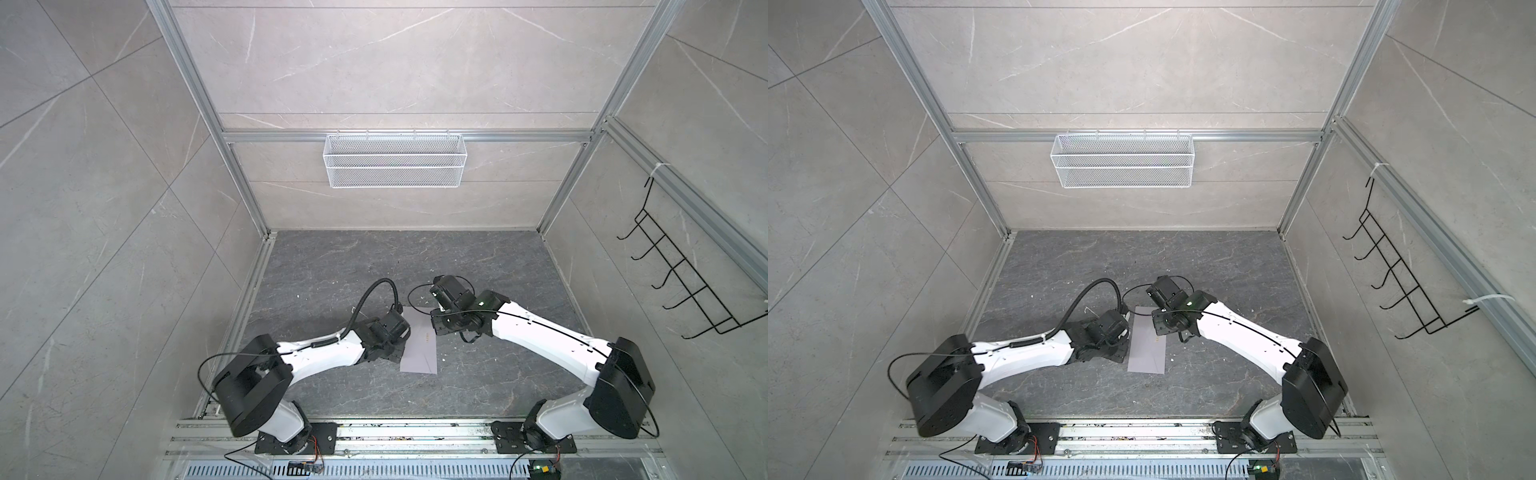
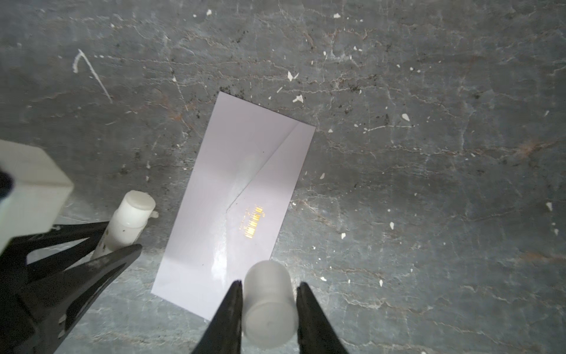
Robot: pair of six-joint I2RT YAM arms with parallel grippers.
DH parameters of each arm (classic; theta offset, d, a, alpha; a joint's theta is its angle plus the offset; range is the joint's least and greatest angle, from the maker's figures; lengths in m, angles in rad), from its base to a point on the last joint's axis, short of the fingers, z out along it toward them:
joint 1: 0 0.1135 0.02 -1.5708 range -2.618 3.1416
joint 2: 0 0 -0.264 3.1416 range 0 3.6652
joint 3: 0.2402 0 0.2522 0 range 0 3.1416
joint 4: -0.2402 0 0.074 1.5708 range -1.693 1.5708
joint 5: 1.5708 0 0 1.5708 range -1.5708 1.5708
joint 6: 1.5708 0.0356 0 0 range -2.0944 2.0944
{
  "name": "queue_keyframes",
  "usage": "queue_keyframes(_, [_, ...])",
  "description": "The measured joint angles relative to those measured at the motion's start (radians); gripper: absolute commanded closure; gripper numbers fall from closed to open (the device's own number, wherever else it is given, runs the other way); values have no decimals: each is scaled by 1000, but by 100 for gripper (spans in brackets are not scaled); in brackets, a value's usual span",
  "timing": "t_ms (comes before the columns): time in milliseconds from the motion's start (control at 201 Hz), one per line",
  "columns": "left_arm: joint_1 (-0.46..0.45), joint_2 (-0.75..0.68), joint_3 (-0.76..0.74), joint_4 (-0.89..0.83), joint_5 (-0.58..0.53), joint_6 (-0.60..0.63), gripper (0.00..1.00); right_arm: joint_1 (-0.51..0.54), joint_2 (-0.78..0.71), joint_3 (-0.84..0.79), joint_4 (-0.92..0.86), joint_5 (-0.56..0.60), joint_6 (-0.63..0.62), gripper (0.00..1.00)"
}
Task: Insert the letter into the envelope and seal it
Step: 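Lift the glue stick upright with the left gripper while the right raises the cap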
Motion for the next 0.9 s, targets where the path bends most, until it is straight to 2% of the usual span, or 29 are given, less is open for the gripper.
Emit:
queue_keyframes(224, [0,-280,-157,243,-2,203,100,-20,-115,24,-10,-102,-1,69])
queue_keyframes(349, [0,-388,-233,344,19,315,100,-21,-159,85,-24,-178,-2,69])
queue_keyframes(573, [0,-464,-307,481,108,442,100,-23,-180,176,-31,-331,-4,70])
queue_keyframes(896, [0,-501,-338,574,216,496,100,-23,-137,187,-17,-480,8,71])
